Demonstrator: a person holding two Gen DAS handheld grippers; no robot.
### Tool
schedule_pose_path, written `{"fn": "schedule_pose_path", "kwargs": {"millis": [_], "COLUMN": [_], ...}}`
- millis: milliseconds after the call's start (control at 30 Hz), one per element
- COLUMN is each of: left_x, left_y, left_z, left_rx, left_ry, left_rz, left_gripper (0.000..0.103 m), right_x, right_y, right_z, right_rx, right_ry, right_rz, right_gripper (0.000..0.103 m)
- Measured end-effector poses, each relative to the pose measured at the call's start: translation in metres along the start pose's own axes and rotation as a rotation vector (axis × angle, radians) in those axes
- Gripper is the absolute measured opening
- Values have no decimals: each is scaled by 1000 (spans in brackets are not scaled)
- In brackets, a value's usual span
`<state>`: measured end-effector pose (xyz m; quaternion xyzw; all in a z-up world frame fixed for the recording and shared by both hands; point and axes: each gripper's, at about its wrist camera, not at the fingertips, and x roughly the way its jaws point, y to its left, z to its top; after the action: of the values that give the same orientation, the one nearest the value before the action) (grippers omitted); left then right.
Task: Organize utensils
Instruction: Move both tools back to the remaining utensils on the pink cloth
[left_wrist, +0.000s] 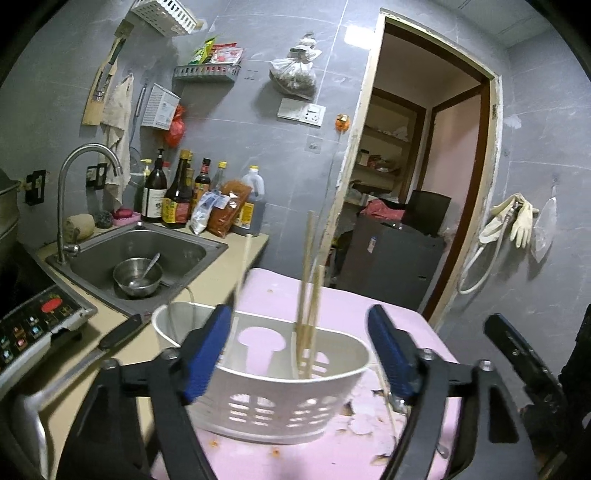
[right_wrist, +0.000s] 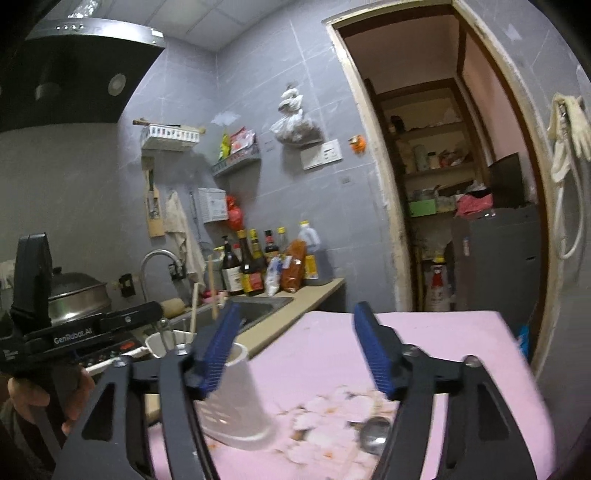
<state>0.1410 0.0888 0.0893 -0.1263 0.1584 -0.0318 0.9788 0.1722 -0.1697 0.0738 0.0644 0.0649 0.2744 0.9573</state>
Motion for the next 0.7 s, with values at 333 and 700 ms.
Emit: {"fn": "schedule_pose_path", "kwargs": {"millis": [333,700], "left_x": [-4,12], "left_y": [-44,-98], "left_z": [-17,-55], "left_rx": [-9,157], "left_ry": [5,98], "left_rz": [-37,-57], "left_gripper": [98,98], "right_x": [-69,-87], "right_y": [-35,-68], "right_z": [11,-9], "right_rx": [-65,-89], "right_ry": [-17,29], "right_rz": [-116,-187], "right_gripper": [103,103]}}
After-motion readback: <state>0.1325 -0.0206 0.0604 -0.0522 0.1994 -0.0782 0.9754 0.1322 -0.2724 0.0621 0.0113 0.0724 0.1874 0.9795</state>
